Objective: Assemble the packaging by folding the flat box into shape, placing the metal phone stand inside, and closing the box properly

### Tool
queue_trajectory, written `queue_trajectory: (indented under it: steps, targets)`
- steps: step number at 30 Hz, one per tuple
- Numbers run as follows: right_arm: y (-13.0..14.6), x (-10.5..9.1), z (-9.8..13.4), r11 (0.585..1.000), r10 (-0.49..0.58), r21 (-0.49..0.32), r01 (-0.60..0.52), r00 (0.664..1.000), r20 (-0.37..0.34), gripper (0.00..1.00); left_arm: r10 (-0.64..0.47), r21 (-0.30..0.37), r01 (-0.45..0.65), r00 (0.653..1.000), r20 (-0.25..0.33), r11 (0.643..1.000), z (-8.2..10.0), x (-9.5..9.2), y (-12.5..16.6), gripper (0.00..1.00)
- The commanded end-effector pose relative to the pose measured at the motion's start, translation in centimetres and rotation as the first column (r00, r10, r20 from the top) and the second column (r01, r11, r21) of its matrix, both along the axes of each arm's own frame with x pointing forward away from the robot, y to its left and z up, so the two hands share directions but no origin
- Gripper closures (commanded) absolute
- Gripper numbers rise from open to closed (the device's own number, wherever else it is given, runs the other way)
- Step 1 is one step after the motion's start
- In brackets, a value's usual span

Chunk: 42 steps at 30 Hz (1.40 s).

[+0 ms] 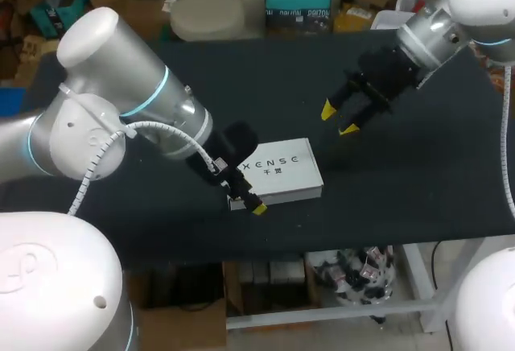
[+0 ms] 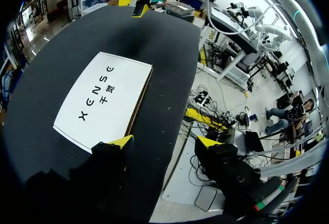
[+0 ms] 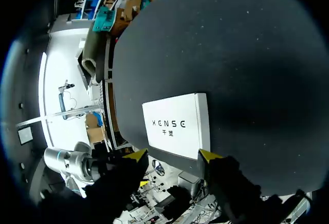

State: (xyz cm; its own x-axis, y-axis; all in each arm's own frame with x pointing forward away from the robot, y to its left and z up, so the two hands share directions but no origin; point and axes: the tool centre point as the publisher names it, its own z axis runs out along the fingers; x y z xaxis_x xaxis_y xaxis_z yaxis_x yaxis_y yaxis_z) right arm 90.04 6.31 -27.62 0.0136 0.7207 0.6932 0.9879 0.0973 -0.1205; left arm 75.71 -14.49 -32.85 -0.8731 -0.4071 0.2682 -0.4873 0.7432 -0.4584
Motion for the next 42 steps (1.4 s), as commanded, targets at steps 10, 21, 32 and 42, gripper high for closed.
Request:
queue_trajectory:
  steps: [10,21,32,42]
  targets:
    - [-1.1,-1.0,1.4,0.999,-0.051,-0.005,0.051,0.997,0.053,0.0,-0.005,-0.027,0.003,0.999,-0.051,1.0,-0.7,0.4,0.5,0.0]
    - [-3.5,0.1,0.8,0.999,-0.031,-0.033,0.039,0.975,0.219,0.0,0.313,-0.013,-0.314,0.949,-0.048,0.949,0.1,-2.1,-0.9,0.0]
    - [-5.3,4.2,0.2,0.994,0.109,-0.049,-0.097,0.911,0.399,0.0,0.518,0.163,-0.504,0.853,-0.057,0.848,0.6,-3.0,-2.3,0.0]
    - [-7.3,6.6,-0.6,0.907,0.402,-0.148,-0.394,0.712,0.576,0.0,0.662,0.355,-0.597,0.744,-0.09,0.72,-0.8,-2.6,-3.3,0.0]
